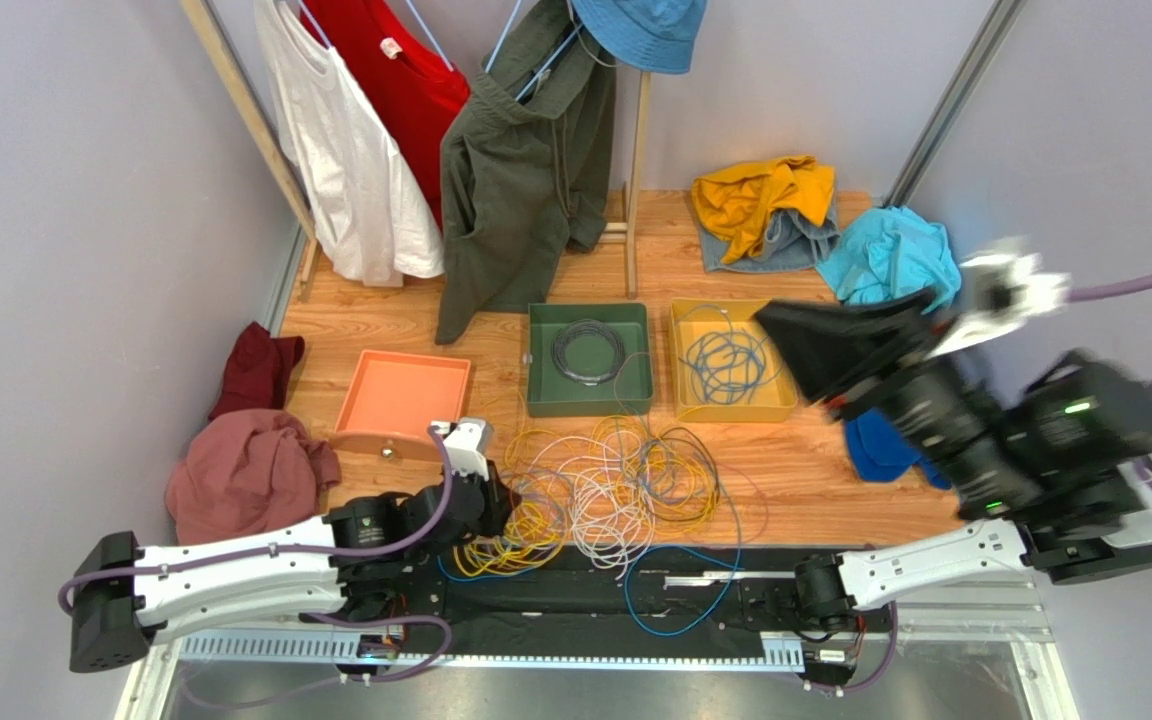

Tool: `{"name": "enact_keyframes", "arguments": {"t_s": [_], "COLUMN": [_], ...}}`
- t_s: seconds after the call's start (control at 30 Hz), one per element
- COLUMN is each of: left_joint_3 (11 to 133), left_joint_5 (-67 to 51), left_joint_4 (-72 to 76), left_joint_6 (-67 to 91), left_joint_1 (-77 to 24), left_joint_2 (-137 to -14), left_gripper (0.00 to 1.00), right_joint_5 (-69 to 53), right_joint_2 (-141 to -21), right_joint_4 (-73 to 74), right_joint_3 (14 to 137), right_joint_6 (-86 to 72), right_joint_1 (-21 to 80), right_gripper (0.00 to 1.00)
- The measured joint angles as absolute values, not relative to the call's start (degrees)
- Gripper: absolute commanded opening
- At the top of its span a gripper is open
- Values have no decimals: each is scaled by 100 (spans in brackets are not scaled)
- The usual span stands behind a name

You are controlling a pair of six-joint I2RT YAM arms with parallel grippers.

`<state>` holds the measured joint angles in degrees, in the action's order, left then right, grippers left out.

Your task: Untangle the cables

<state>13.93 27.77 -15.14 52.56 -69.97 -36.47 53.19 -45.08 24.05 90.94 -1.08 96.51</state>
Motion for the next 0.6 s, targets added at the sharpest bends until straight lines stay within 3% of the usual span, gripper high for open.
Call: {"name": "enact_keyframes", "arguments": {"t_s": [0.27, 0.6], "left_joint_3": [2593, 3828], "left_joint_5": [2773, 2679], "left_joint_4": [-2045, -2112], "left_joint_6": [4523, 3750], "left_joint_1": [-6997, -6997], "left_joint_2": [-3076, -3122], "left_gripper": [0, 0], "right_joint_5": [5216, 4748], "right_joint_2": [-4950, -4956], "right_joint_4": [2976, 2668], "right_joint_3": [6938, 5651], "right_joint_6": [-1284, -2176], "right_joint_1": [9653, 9417], "right_gripper": [52, 57]}}
